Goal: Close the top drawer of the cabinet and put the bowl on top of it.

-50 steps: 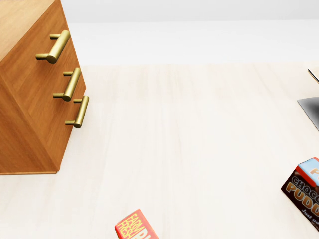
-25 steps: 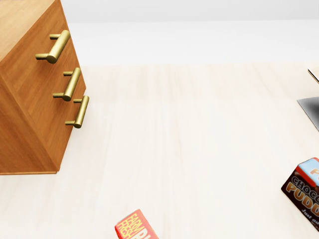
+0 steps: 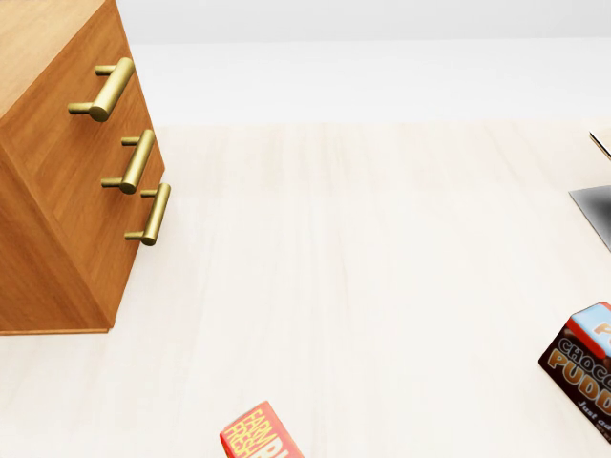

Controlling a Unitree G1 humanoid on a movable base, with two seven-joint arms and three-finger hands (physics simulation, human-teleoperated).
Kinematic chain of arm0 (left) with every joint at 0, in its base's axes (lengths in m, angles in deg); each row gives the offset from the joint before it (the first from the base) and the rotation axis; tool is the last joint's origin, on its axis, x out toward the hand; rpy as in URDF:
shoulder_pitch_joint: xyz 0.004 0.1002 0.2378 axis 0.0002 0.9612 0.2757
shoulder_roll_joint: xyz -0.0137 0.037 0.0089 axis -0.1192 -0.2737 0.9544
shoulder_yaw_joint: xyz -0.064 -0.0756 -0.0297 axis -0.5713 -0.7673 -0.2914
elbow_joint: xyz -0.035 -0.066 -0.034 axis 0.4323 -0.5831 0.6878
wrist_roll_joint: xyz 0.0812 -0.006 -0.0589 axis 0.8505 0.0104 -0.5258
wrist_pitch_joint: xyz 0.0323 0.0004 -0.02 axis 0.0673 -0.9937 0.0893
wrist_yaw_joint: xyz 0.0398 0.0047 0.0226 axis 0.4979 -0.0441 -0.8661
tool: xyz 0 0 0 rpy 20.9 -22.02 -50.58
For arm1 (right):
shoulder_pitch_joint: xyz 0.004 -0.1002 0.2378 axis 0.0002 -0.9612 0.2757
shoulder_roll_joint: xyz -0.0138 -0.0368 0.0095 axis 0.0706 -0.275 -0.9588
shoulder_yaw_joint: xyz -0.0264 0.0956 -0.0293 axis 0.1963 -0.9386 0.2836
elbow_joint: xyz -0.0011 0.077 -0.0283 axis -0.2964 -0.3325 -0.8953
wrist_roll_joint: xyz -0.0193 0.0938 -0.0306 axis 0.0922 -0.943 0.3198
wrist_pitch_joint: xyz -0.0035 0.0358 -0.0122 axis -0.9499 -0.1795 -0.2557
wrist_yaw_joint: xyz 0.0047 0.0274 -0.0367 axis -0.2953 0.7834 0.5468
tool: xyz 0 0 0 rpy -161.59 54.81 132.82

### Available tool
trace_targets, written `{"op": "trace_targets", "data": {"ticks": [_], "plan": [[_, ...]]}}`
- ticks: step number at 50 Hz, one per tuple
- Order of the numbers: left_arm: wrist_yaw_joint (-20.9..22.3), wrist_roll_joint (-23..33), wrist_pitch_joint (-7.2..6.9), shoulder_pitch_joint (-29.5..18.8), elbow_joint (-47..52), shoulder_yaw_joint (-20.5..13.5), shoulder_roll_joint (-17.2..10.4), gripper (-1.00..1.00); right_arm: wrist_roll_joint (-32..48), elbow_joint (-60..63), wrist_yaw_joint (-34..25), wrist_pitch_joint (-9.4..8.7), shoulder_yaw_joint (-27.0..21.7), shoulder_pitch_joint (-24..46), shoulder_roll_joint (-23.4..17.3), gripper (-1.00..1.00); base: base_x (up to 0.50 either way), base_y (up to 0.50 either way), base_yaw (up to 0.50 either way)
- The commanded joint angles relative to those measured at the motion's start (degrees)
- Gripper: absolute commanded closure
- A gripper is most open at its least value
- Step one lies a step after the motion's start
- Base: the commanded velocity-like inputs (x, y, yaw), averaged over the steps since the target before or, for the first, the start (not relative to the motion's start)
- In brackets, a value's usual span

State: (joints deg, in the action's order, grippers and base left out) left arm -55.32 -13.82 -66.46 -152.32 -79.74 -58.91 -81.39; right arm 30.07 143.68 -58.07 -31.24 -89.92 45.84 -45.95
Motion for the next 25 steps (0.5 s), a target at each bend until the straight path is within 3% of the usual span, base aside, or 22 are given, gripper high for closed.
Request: {"op": "trace_targets", "data": {"ticks": [1, 15, 16, 17, 18, 25], "plan": [[-1.4, -2.0, 0.0, 0.9, -3.4, 0.3, 1.0, 1.0, 0.2, 0.0, 0.2, 0.0, 0.0, 0.3, -0.1, -1.0, 0.0, 0.0, 0.0], [-1.9, -2.1, 0.0, 1.0, -4.1, 0.3, 0.8, 1.0, 0.6, 0.0, 0.0, 0.0, 0.4, 0.3, 0.2, -1.0, 0.0, 0.0, 0.0], [-2.2, -2.0, 0.0, 1.1, -4.1, 0.3, 0.8, 0.71, 0.8, 0.0, 0.0, 0.0, 0.4, 0.3, 0.3, -1.0, 0.0, 0.0, 0.0], [-2.2, -2.0, 0.0, 1.0, -4.1, 0.3, 0.8, -0.39, 0.8, 0.0, 0.0, 0.0, 0.5, 0.3, 0.3, -1.0, 0.0, 0.0, 0.0], [-2.0, -1.9, 0.0, 0.9, -4.1, 0.4, 0.8, -1.0, 0.8, 0.0, 0.0, 0.0, 0.5, 0.4, 0.3, -1.0, 0.0, 0.0, 0.0], [-1.8, -1.5, 0.0, 0.9, -3.8, 0.5, 0.7, -1.0, 1.0, 0.0, 0.1, 0.0, 0.6, 0.4, 0.3, -1.0, 0.0, 0.0, 0.0]]}}
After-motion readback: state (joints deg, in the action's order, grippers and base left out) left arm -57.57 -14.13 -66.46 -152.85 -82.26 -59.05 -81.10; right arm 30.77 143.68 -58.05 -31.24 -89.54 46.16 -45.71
